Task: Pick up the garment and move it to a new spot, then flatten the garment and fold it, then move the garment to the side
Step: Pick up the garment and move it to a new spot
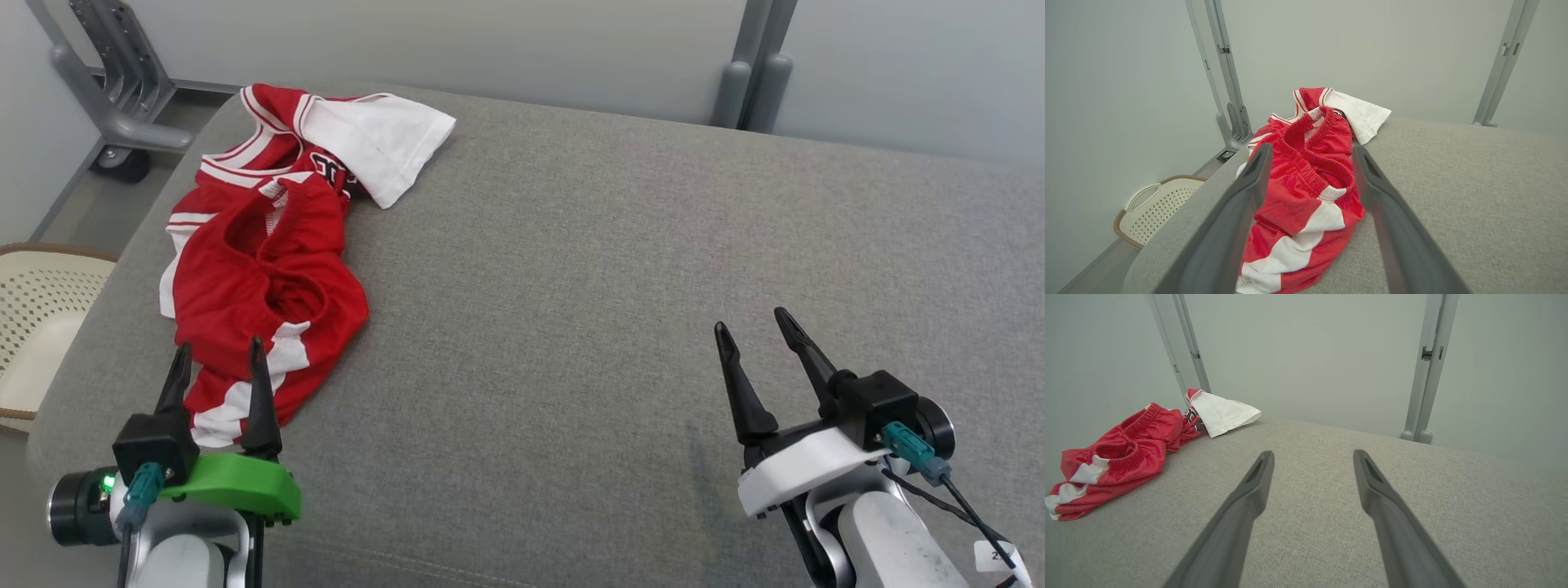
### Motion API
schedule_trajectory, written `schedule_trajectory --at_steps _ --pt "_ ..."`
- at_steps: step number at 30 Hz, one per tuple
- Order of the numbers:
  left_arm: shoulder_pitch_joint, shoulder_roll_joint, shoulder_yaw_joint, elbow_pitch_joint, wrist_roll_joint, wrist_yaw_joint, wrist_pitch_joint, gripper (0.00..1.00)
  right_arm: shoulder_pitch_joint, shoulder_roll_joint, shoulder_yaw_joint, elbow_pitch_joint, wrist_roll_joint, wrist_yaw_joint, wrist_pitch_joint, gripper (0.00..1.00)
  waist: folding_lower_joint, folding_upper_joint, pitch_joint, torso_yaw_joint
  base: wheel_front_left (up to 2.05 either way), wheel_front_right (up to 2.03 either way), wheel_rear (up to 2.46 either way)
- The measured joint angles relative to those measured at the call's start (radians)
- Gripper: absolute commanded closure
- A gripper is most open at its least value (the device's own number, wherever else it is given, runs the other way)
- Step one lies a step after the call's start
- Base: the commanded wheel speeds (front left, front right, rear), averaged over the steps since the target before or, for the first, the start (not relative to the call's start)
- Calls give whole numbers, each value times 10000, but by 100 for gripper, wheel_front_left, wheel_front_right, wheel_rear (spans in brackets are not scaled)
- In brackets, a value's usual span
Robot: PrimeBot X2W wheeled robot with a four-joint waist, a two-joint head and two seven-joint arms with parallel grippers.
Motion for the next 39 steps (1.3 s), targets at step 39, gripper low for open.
schedule_trajectory --at_steps 39 --pt "-3981 360 1047 5365 447 280 2232 0 -1390 -437 305 -410 -602 368 -27 0 0 0 2344 -1578 0 0 0"
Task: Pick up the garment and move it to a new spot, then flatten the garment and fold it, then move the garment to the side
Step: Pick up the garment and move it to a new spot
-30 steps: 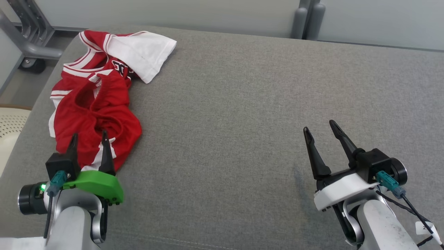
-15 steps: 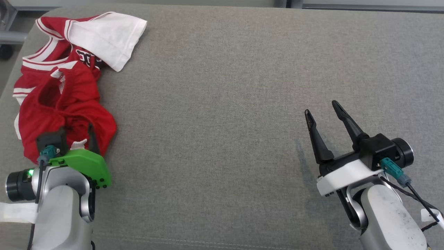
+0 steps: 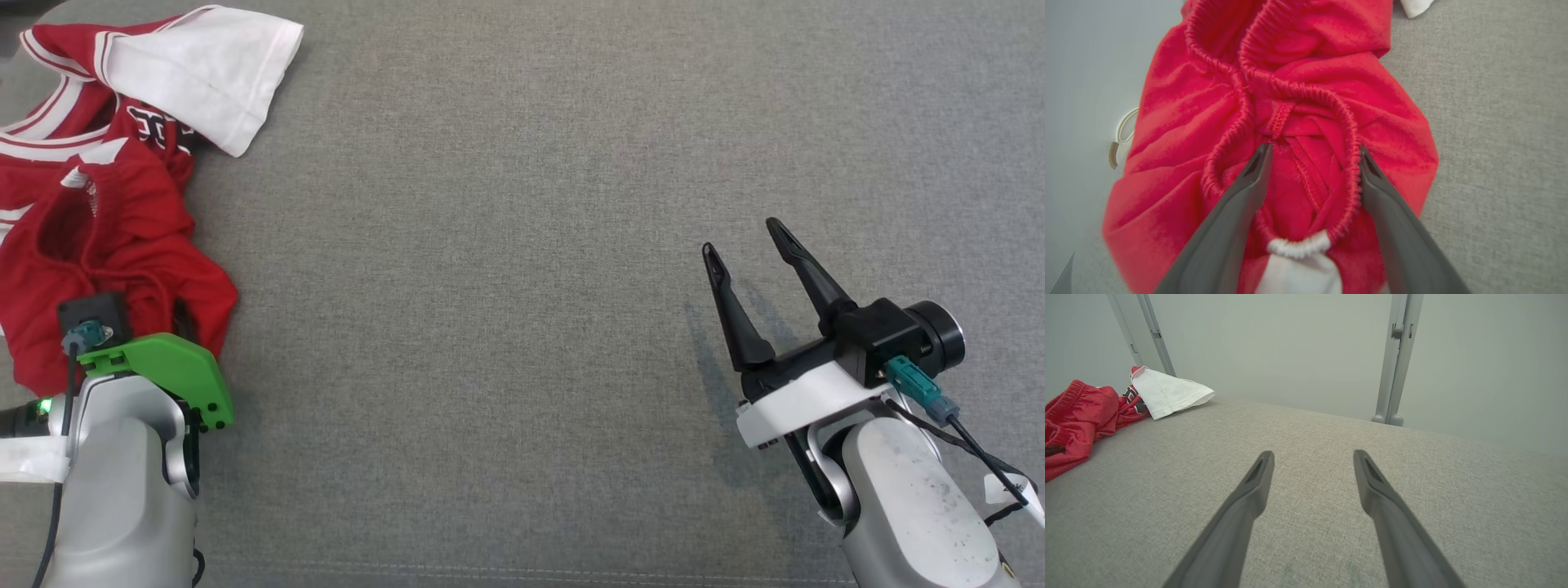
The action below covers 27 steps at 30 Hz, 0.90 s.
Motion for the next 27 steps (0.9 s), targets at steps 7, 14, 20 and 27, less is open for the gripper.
schedule_trajectory --at_steps 7,14,20,27 --pt "-589 -42 255 593 25 2 -15 83 -59 -96 -40 -4 -42 69 0 0 0 0 247 -169 0 0 0" --pt "-891 -316 257 1168 21 2 -431 100 -78 -215 -242 63 -36 67 0 0 0 0 186 -127 0 0 0" --pt "-1025 -441 242 1563 21 4 -855 100 -87 -207 -255 151 -31 67 0 0 0 0 -67 8 0 0 0" --pt "-1204 -558 198 1737 -12 4 -1465 100 -71 -199 -332 272 21 61 0 0 0 0 -475 191 0 0 0"
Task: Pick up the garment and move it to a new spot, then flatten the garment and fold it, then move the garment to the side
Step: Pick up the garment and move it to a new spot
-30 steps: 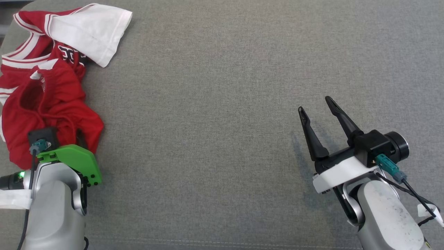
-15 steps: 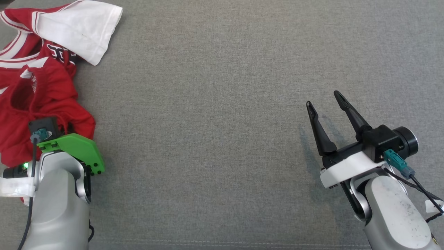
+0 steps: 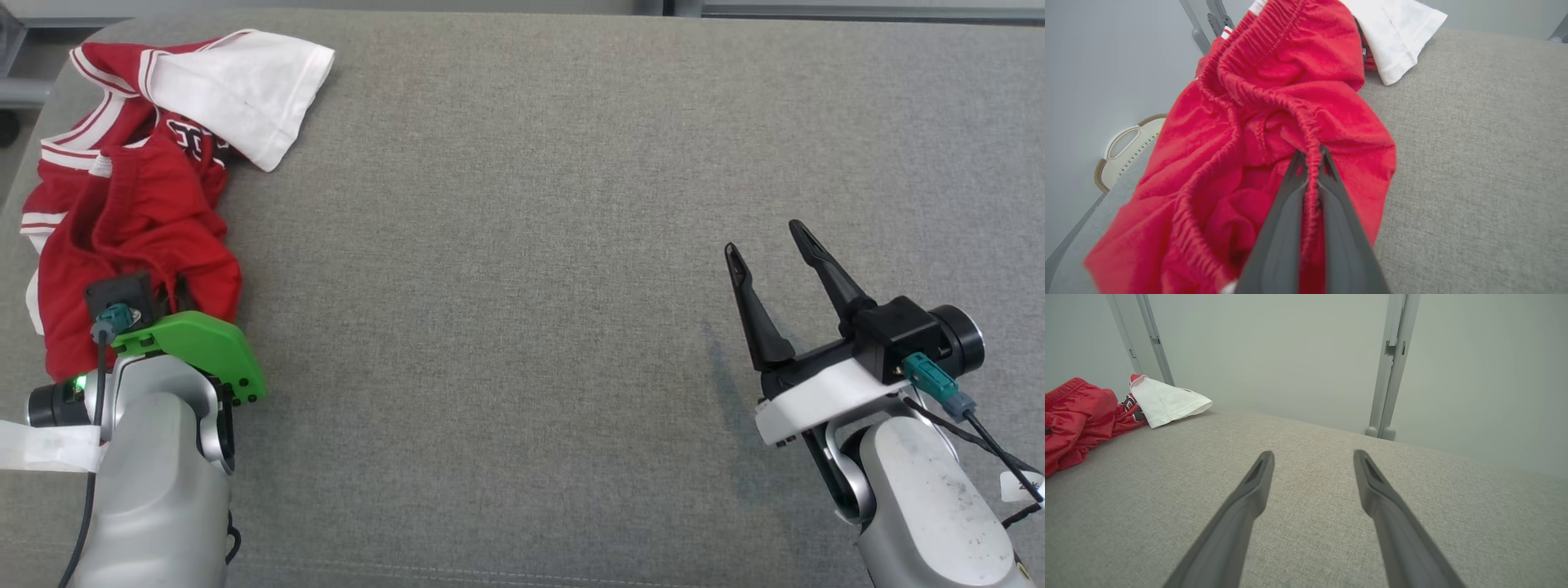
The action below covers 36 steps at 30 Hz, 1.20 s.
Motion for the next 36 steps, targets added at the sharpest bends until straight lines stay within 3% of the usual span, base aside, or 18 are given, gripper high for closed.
schedule_trajectory --at_steps 9,20,31,36 --pt "0 -130 -255 -4 -230 -29 -589 100 154 142 0 155 102 -4 0 0 -1 0 -748 150 0 0 0" --pt "-235 -161 -936 -1028 -374 -750 -796 100 349 313 88 253 201 -4 0 0 -1 0 -1452 -7 0 0 0" --pt "-562 -159 -2077 -2439 -1221 -1515 -882 100 521 514 219 286 293 -84 0 0 -1 0 -1864 -822 0 0 0" --pt "-560 -150 -3143 -3068 -1871 -1785 -882 100 597 518 230 290 295 -96 0 0 -1 1 -1969 -1482 0 0 0"
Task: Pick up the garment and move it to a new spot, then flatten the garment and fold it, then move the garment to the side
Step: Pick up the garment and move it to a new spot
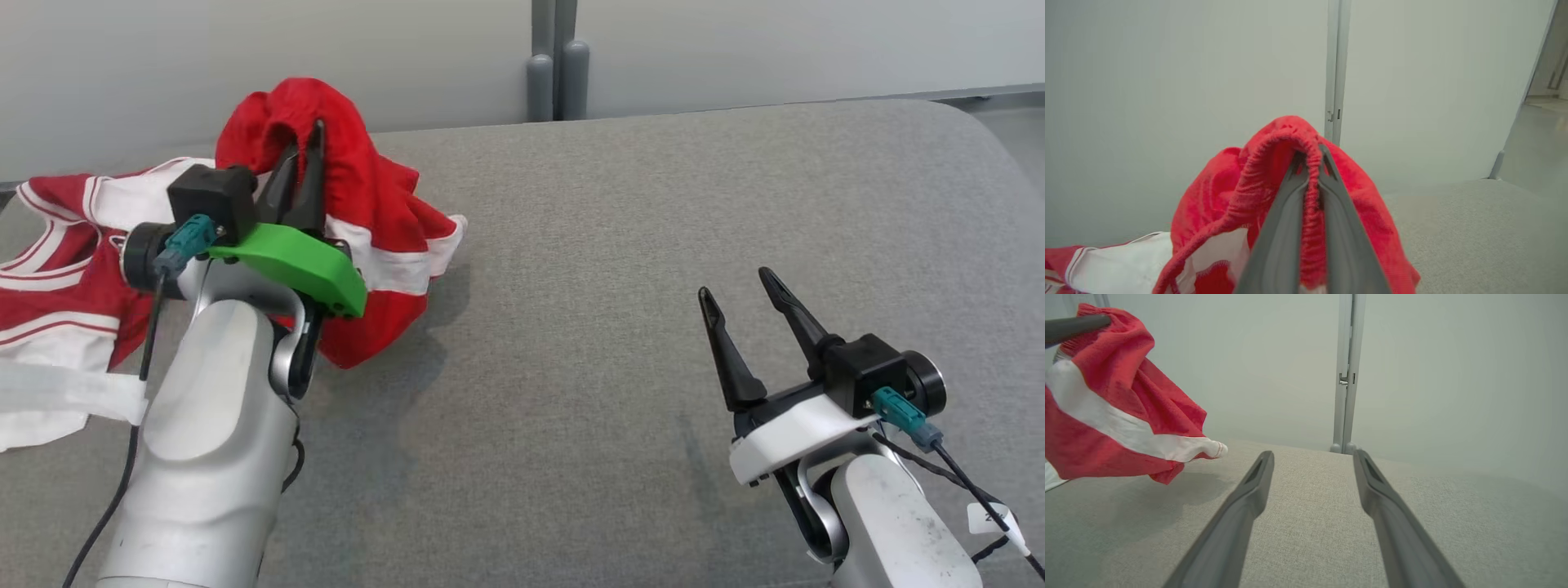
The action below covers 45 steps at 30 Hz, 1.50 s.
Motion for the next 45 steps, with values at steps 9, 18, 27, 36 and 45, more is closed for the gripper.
schedule_trajectory --at_steps 9,18,27,36,45 --pt "45 17 -1818 -1020 -1191 -4 23 100 95 48 196 0 8 2 0 0 0 0 1 -1142 0 0 0" --pt "707 19 -2757 -986 -2761 616 734 100 82 67 274 -40 176 6 0 0 0 0 274 -2211 0 0 0" --pt "1143 63 -2778 545 -2318 1457 947 100 -151 82 134 -201 192 -8 0 0 0 0 864 -2663 0 0 0" --pt "941 59 -2587 1076 -2098 1555 527 96 -157 84 -134 -194 213 -171 0 0 0 0 1087 -2555 0 0 0" --pt "973 58 -2828 1486 -2349 1547 451 0 -136 86 -142 -71 213 -167 0 0 0 0 803 -2149 0 0 0"
